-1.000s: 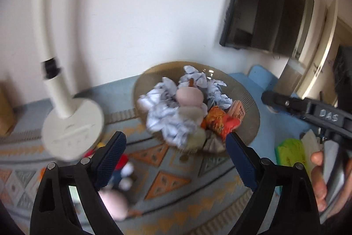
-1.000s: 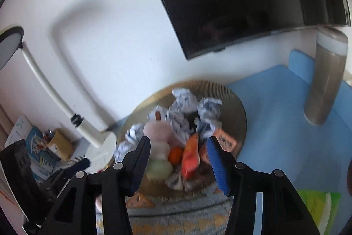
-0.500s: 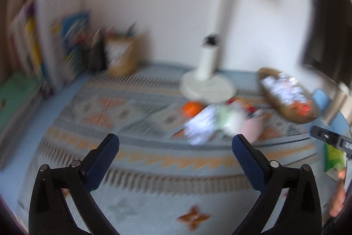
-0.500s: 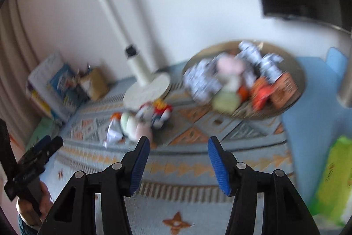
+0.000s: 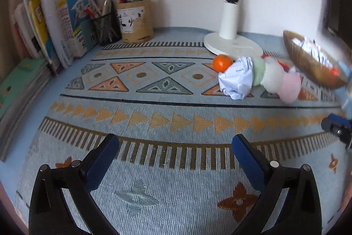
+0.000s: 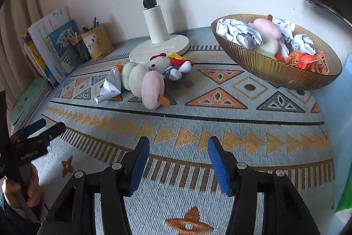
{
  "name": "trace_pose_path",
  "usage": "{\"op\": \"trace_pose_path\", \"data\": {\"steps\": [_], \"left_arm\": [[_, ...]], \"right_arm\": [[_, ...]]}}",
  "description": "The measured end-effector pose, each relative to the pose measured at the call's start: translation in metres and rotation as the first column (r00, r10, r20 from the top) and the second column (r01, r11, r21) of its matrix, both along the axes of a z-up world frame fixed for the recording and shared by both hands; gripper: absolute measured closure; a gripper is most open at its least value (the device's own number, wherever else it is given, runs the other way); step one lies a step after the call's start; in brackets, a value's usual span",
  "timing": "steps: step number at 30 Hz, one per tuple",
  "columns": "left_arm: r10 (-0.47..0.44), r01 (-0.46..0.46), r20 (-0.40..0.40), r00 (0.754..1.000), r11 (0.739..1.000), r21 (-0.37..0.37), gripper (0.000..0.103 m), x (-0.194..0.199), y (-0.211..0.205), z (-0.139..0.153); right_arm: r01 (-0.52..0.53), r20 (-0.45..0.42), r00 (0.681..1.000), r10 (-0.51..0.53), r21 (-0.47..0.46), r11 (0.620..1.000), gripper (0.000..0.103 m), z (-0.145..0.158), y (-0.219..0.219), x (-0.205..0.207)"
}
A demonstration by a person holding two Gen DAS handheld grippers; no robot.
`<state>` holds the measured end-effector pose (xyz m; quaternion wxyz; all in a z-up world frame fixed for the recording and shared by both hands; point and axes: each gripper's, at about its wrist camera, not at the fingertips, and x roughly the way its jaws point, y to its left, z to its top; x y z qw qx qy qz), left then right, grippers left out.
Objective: Organize objects
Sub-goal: 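Grasp a crumpled paper sheet with the left tool while the right grasps the pastel plush stack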
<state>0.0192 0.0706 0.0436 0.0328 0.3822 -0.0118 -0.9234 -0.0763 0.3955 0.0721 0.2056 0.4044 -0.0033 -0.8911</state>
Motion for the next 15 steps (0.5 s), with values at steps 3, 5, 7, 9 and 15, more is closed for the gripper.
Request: {"op": "trace_pose_path", "data": {"steps": [3, 5, 7, 9, 15], "left_arm": [[0.004, -0.002, 0.044, 0.999, 0.999, -0.054, 0.001, -0.01, 0.006, -0.004], [-0.064, 0.066, 0.063, 0.996, 0.997, -0.032, 0.001, -0.024, 0.011, 0.001], [-0.107, 0.107, 0.057, 0.993, 0.994, 0.001, 0.001, -0.037, 0.016, 0.01], [-0.185, 0.183, 0.037, 0.982, 0.982, 0.048, 0.001, -0.056, 0.022, 0.018], [-0.382, 0.373, 0.061, 0.922, 0.92, 0.117, 0.014, -0.103, 0.047, 0.008]], "right_arm": [[-0.004, 0.009, 1.0, 0.004, 0.006, 1.0, 0.049, -0.001, -0.002, -0.002], [-0.026, 0.049, 0.998, 0.025, 0.007, 1.0, 0.049, -0.001, -0.007, -0.008], [-0.058, 0.105, 0.993, 0.059, -0.006, 0.998, 0.049, 0.0, -0.016, -0.019], [-0.07, 0.114, 0.991, 0.071, -0.006, 0.998, 0.049, 0.01, -0.029, -0.033], [-0.077, 0.147, 0.985, 0.087, -0.073, 0.994, 0.054, 0.008, -0.052, -0.081]]}}
